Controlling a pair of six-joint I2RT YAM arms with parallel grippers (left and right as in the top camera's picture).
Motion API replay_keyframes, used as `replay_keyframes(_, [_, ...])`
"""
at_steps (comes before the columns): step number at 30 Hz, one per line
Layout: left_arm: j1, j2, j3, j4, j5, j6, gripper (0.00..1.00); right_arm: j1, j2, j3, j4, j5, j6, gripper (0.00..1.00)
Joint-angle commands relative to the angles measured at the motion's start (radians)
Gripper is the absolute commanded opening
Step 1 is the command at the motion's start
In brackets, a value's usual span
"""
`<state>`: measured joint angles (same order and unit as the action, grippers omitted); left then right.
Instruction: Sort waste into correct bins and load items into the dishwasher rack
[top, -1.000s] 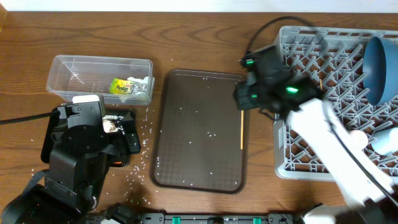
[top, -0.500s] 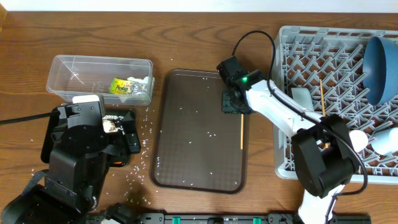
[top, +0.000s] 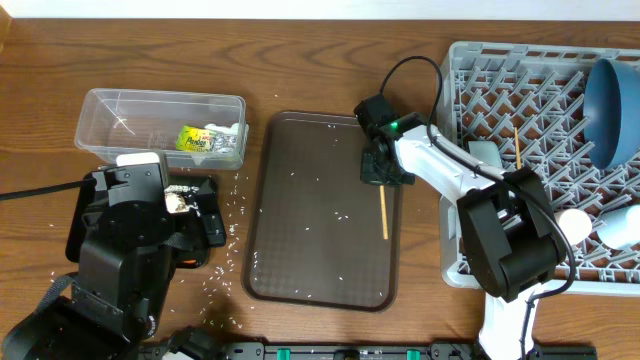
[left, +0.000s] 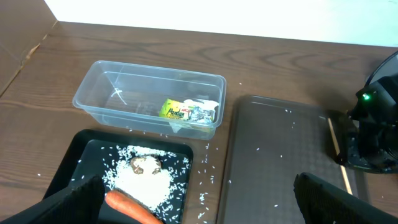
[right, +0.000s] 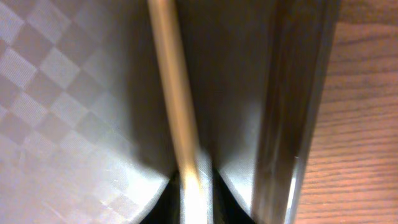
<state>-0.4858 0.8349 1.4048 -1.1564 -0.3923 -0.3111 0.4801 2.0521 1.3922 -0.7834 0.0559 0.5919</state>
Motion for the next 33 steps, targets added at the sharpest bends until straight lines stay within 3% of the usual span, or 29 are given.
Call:
replay_keyframes(1, [0.005, 0.001, 0.011, -0.003, -0.013, -0.005, 0.98, 0.002, 0.016, -0.003, 0.016, -0.032, -0.048, 0.01])
replay_keyframes(8, [0.005, 0.001, 0.011, -0.003, -0.013, -0.005, 0.98, 0.005, -0.06, 0.042, -0.027, -0.045, -0.085, 0.01])
replay_keyframes(18, [0.005, 0.001, 0.011, -0.003, -0.013, -0.005, 0.98, -0.026, -0.469, 0.085, -0.095, -0.063, -0.283, 0.01])
replay_keyframes(25, [0.005, 0.001, 0.011, -0.003, -0.013, -0.005, 0.98, -0.28, -0.623, 0.085, -0.267, 0.099, -0.383, 0.01])
replay_keyframes(33, [0.005, 0.001, 0.011, -0.003, -0.013, -0.005, 0.98, -0.596, -0.557, 0.085, -0.285, 0.095, -0.6, 0.01])
